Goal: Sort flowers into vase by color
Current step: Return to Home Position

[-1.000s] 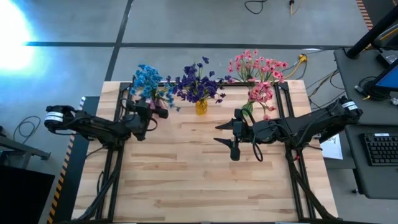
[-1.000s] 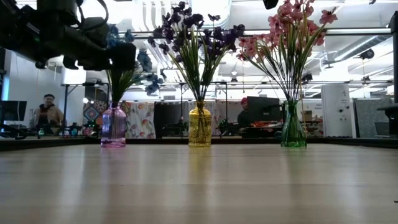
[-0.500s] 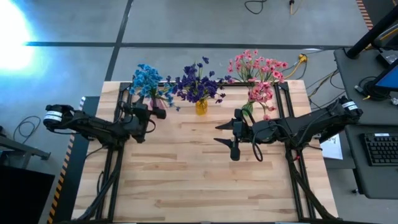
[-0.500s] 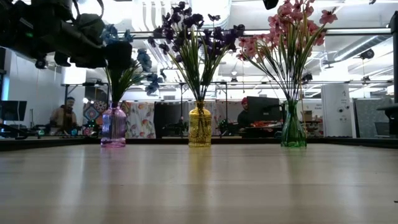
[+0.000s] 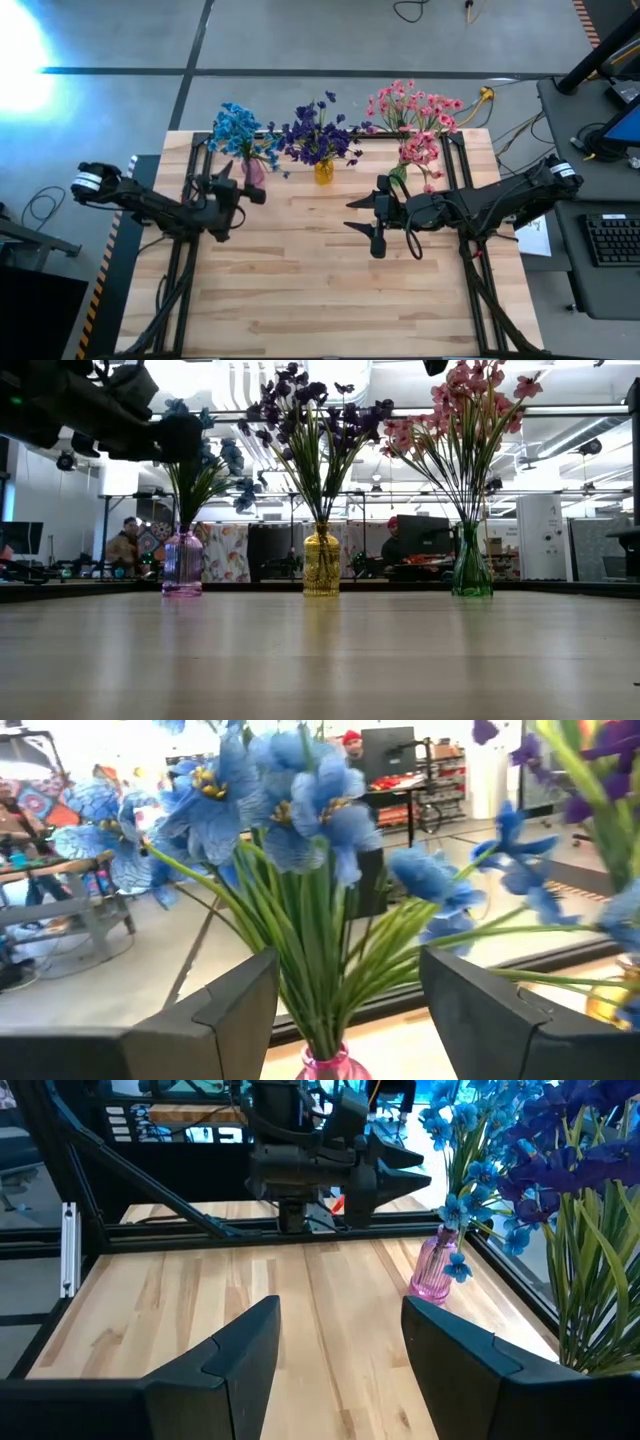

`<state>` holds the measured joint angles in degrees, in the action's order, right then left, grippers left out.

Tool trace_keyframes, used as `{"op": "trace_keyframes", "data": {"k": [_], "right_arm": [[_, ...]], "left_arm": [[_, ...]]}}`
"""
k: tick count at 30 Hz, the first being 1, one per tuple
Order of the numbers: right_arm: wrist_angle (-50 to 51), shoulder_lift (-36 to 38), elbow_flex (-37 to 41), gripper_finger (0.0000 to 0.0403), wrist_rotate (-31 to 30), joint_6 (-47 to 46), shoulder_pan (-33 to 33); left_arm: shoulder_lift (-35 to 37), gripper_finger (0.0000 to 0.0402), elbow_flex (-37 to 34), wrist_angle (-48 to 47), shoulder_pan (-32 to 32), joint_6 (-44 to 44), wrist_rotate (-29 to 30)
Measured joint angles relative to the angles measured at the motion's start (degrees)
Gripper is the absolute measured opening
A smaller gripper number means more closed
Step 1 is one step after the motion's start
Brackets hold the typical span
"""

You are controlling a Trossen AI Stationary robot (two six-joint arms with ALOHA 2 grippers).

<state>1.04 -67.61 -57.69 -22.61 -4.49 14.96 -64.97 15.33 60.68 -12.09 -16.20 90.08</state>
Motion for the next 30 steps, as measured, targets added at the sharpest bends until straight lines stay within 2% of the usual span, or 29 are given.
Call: {"op": "trace_keyframes", "data": {"k": [10,16,22,25,30], "right_arm": [[0.03,0.60,0.07,0.0203,0.05,-0.02,0.00],[0.37,2.31,0.07,0.0203,0.54,2.53,1.11],[5.62,6.99,0.07,0.0203,0.53,7.77,4.57],[9.70,9.68,0.07,0.0203,0.61,6.77,6.79],[19.07,14.56,0.55,0.0203,0.55,4.85,11.72]], "left_arm": [[1.39,0.0229,0.00,1.08,-7.12,-1.78,0.00],[1.56,0.0229,0.00,1.10,-17.62,-5.93,-0.01],[1.25,0.0229,0.00,1.06,-28.11,-11.40,-0.04],[1.58,0.0229,0.00,1.85,-32.30,-11.22,-0.07],[1.49,0.0229,0.00,2.16,-41.65,-5.45,-3.50]]}}
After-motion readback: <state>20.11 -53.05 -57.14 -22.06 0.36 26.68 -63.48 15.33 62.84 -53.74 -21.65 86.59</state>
